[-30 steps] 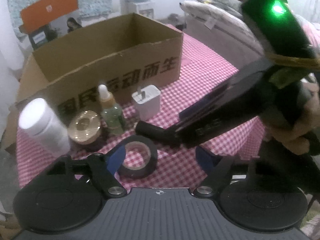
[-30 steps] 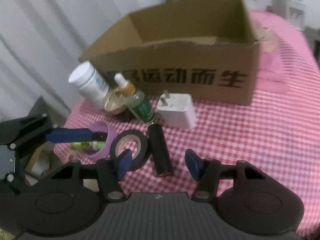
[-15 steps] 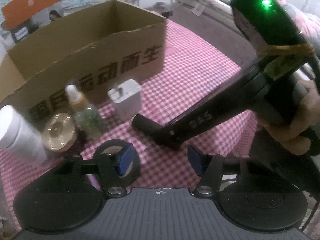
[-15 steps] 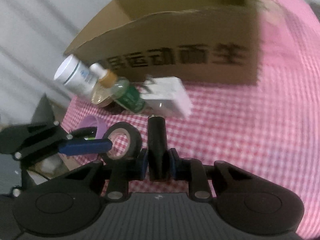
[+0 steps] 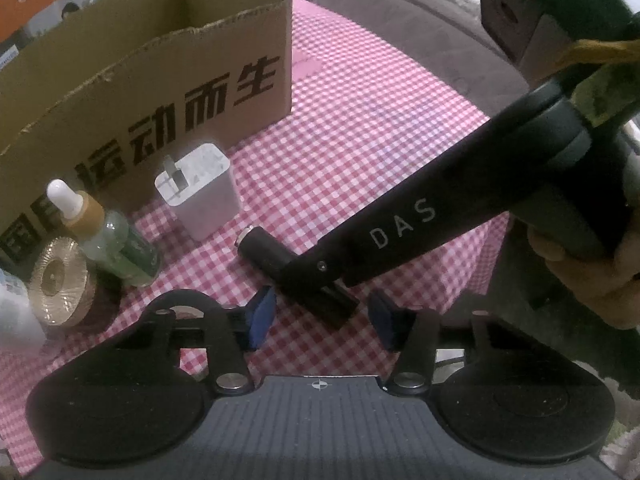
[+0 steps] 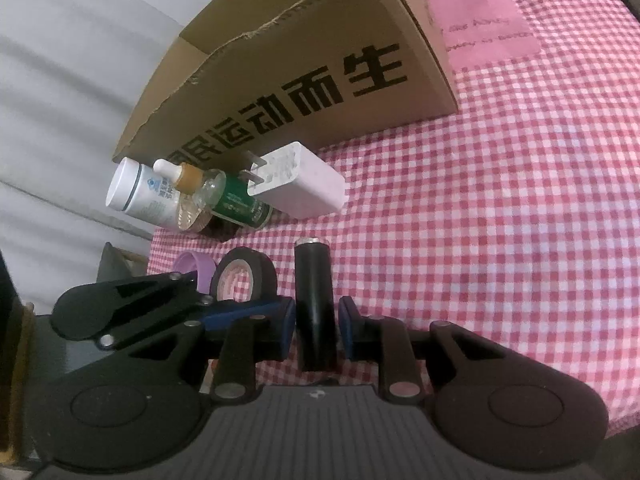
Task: Organize rigid objects
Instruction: 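Lower the right gripper onto the black cylinder and close on it, then carry the black cylinder into the cardboard box and open the right gripper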
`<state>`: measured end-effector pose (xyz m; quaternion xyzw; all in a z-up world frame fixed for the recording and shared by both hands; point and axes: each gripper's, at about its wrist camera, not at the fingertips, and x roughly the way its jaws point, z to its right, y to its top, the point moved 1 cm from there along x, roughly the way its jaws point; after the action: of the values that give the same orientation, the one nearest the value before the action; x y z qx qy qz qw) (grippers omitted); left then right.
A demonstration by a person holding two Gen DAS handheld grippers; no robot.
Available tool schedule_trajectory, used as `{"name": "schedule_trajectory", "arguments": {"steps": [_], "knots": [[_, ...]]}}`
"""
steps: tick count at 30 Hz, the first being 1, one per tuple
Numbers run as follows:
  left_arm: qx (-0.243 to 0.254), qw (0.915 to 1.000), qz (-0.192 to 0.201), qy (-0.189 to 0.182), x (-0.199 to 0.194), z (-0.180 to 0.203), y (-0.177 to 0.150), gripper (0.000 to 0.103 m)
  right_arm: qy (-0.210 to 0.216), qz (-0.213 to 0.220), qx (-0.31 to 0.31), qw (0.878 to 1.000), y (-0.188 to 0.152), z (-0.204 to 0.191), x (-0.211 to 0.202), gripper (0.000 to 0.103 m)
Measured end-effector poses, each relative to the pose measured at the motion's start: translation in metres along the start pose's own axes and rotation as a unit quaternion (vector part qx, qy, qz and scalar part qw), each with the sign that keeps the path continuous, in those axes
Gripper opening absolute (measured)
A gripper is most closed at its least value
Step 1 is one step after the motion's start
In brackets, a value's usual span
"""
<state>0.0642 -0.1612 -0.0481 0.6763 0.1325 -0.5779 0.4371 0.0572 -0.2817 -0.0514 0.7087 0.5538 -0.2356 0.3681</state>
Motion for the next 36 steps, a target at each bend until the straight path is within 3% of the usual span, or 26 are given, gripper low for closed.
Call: {"name": "schedule_trajectory", "arguments": {"steps": [2, 12, 17, 21, 24, 28, 32, 36], "knots": [[-0.005, 0.9999, -0.011, 0.0, 0.006, 0.0, 0.002, 0.043, 0.003, -0.001, -0.001, 1.0, 0.004, -0.002, 0.004, 0.025], [-0.001, 0.9997, 0.008, 0.022, -0.002, 0.002, -0.002, 0.039, 0.02, 0.024, -0.01, 0.999, -0.001, -0.004, 0.015, 0.025], [0.018, 0.9971, 0.058, 0.044, -0.035, 0.008, -0.006, 0.039, 0.018, 0.06, -0.026, 0.998, -0.008, -0.023, -0.006, 0.025], [0.019, 0.9905, 0.113, 0.077, -0.077, 0.004, -0.005, 0.039, 0.019, 0.099, -0.066, 0.993, -0.002, -0.058, -0.03, 0.025], [0.014, 0.9839, 0.144, 0.105, -0.105, -0.009, 0.003, 0.039, 0.031, 0.123, -0.109, 0.986, 0.016, -0.09, -0.039, 0.025], [-0.005, 0.9799, 0.15, 0.131, -0.126, -0.045, 0.027, 0.039, 0.053, 0.131, -0.153, 0.978, 0.057, -0.125, -0.036, 0.025], [-0.038, 0.9831, 0.117, 0.136, -0.118, -0.093, 0.057, 0.039, 0.074, 0.093, -0.15, 0.981, 0.118, -0.136, -0.004, 0.025], [-0.052, 0.985, 0.071, 0.148, -0.094, -0.133, 0.081, 0.039, 0.079, 0.031, -0.106, 0.991, 0.18, -0.129, 0.04, 0.025]]}}
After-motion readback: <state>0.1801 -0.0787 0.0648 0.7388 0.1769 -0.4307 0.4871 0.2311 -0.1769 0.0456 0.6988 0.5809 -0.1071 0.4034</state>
